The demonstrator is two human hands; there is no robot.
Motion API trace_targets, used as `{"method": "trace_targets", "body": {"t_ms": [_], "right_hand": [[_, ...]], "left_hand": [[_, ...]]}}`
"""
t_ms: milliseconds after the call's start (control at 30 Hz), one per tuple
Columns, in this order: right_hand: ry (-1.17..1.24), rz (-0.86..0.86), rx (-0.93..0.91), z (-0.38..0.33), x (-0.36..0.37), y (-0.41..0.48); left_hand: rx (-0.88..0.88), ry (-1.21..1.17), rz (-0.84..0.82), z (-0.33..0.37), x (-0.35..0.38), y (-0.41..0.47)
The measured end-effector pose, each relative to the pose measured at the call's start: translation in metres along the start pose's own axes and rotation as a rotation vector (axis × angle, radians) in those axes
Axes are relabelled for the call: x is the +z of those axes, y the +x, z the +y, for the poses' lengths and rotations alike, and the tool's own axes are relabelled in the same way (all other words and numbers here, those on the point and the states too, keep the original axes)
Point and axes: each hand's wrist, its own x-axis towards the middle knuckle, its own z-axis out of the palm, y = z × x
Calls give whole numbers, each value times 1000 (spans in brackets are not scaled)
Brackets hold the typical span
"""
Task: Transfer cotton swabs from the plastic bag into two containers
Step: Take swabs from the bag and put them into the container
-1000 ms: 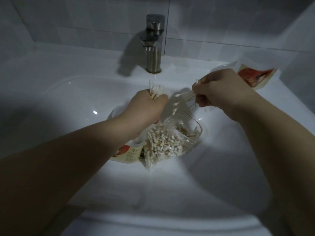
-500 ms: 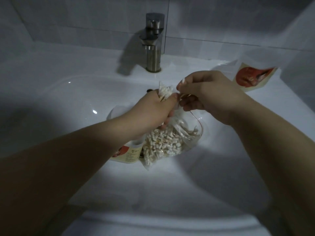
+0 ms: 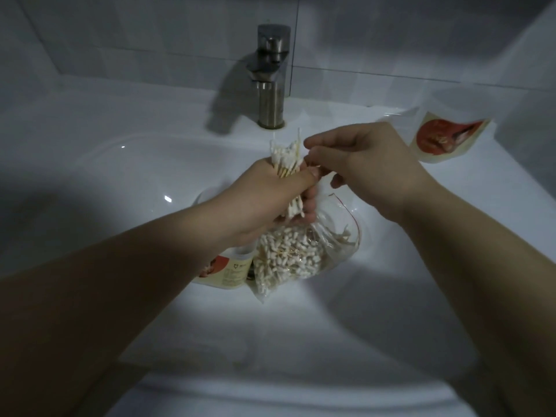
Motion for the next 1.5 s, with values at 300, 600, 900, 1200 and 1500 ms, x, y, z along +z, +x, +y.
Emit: {"method": "trace_targets", "body": {"t_ms": [300,600,900,1200,1500], "right_hand": [[-146,-237,-67,-3,1,-5],[-488,-273,93,2,-5,-1],[-805,-623,264,11,-2,-4],[-812,-608,213,9,4,-6],[-762,-499,199,9,4,-2]], "left_hand": [[-3,30,-73,0,-1,-1],[1,106,90,-2,-5,4],[-60,-110,134,1,-4,4],[-31,-120,152,2,-2,5],[9,-83,114,-1,-1,6]]}}
